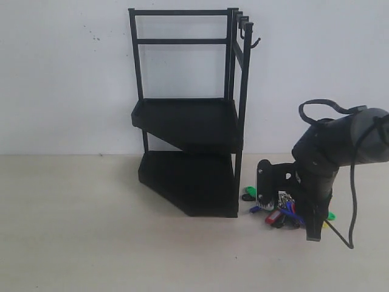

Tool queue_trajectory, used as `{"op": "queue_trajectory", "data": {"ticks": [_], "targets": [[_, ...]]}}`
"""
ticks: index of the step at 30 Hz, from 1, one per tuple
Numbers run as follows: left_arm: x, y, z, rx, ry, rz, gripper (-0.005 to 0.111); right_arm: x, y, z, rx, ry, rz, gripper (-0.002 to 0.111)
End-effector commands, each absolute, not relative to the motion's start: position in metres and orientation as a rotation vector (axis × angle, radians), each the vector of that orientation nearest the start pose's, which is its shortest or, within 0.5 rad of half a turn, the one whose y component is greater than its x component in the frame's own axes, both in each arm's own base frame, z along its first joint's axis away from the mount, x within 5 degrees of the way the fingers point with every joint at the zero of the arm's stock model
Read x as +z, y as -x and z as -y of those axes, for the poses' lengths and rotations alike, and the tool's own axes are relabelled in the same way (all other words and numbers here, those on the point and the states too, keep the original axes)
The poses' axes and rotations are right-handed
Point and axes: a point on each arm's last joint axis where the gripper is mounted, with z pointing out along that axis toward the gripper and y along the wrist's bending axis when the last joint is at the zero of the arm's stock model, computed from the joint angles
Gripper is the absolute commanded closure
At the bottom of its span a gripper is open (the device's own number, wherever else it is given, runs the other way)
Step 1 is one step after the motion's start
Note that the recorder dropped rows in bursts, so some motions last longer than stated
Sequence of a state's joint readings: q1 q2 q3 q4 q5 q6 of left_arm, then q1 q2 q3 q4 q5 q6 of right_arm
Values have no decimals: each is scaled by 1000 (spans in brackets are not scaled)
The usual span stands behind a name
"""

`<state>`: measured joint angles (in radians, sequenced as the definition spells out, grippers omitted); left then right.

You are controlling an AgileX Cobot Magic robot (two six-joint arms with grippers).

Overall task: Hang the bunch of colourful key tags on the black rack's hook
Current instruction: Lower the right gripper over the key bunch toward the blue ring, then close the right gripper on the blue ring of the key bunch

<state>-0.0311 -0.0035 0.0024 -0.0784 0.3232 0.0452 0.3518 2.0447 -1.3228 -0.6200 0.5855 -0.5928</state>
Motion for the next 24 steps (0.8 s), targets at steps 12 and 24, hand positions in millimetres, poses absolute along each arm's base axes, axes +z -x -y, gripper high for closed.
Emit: {"op": "queue_trajectory", "data": {"ticks": [12, 24], "targets": [[185, -54, 4, -69, -11, -1794, 102, 127, -404, -115, -576, 1832, -2122, 65], [185, -54, 4, -69, -11, -1794, 102, 115, -410, -107, -570, 1835, -2109, 65]]}}
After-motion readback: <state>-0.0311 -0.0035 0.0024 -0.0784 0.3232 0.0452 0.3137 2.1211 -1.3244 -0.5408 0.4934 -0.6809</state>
